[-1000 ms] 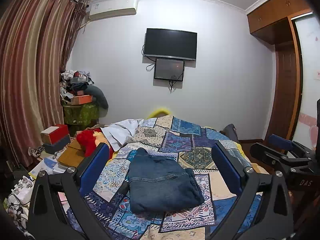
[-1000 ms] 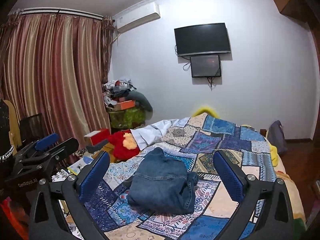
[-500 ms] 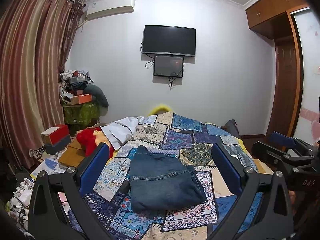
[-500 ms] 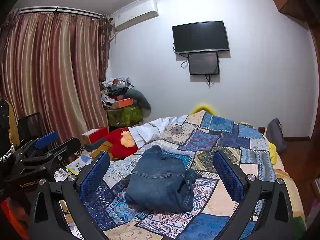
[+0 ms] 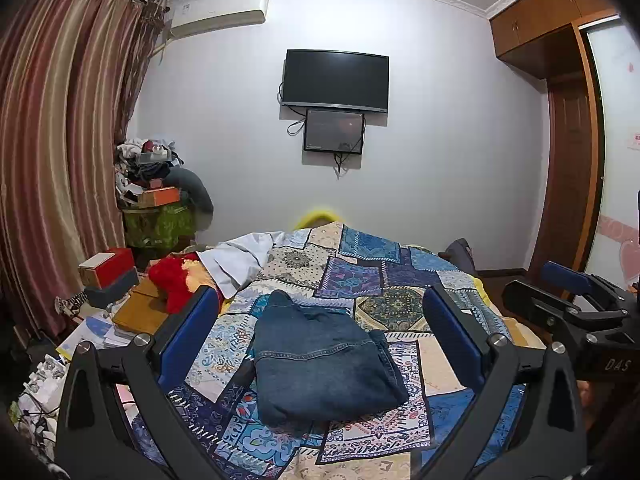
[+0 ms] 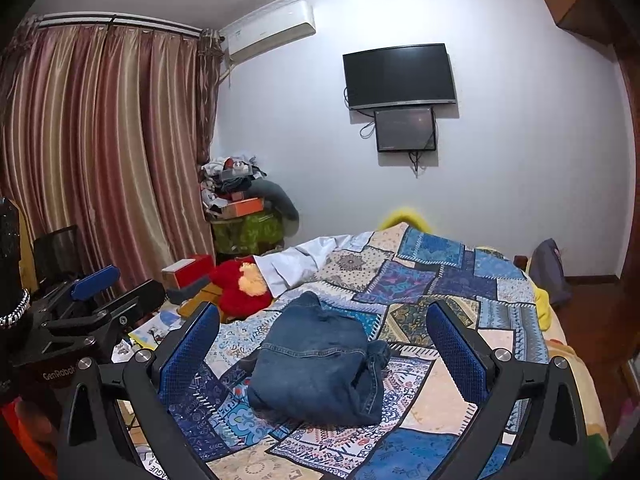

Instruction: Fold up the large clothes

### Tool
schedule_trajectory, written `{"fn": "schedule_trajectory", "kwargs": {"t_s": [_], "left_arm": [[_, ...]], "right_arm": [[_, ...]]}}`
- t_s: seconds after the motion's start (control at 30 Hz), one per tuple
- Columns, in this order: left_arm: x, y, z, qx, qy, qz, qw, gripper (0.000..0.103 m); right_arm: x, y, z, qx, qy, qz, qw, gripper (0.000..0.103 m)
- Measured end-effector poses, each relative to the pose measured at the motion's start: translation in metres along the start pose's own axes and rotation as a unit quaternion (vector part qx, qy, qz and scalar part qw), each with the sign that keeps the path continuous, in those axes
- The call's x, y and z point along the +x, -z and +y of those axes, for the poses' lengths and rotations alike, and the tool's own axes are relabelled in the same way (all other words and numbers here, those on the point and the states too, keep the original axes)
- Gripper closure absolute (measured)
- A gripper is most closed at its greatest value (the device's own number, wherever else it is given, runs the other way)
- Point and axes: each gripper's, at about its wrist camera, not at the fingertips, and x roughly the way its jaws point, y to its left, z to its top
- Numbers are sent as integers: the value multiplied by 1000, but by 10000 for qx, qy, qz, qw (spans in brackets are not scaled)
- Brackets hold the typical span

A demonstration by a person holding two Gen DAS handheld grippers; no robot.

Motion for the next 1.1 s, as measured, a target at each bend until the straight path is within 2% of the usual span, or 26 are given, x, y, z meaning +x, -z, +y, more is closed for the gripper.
{"fn": "schedule_trajectory", "kwargs": {"t_s": [0.67,1.1], "left_arm": [[-1,-2,1,-66,326,94,9994,0],[-3,-2,-1,-66,364,52,9993,0]], "right_arm": [[-2,-1,-3,9,31,-33,10000,0],[-1,-3,-7,35,27,-35,10000,0]]}}
